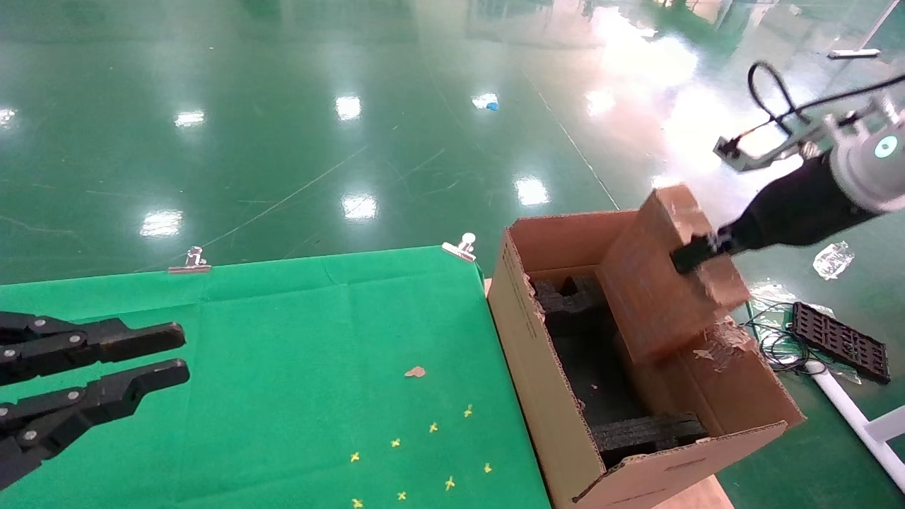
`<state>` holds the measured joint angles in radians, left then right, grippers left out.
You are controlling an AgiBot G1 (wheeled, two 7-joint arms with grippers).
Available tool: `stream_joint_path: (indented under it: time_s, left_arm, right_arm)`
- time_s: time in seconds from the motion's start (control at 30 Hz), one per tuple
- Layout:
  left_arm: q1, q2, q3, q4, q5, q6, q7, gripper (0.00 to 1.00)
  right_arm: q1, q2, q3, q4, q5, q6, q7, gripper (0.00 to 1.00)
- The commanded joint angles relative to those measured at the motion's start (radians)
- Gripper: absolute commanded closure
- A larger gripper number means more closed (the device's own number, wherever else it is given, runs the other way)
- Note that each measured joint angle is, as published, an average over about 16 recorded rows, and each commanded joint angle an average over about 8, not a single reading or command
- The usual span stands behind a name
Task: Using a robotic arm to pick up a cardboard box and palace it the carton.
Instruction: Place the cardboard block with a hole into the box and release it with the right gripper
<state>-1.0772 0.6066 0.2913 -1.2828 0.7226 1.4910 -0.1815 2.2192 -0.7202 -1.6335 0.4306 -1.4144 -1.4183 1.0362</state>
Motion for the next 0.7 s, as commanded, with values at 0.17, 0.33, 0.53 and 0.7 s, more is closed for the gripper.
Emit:
stream_joint_path:
  time_s: [0.17,0.33,0.53,0.7]
  left_arm:
    - [0.0,0.0,0.0,0.0,0.0,0.0,0.0,0.0]
    - [0.0,0.0,0.001,0.0,0.0,0.0,0.0,0.0]
    - [0.0,0.0,0.001,0.0,-0.001,0.0,0.001,0.0]
    - [0.0,-0.001,0.001,0.0,-0.001,-0.001,0.001,0.0]
  right_arm:
    - [-0.06,-0.009,-0.016,-0.07,-0.007,0.003,-0.018,1.0]
    - [-0.098,-0.023,-0.024,-0.128,-0.014,0.021,-0.041,1.0]
    - [-0.149,-0.053,-0.028,-0.185,-0.016,0.054,-0.07,1.0]
    - [-0.212,-0.09,-0.027,-0.234,-0.01,0.102,-0.079,1.0]
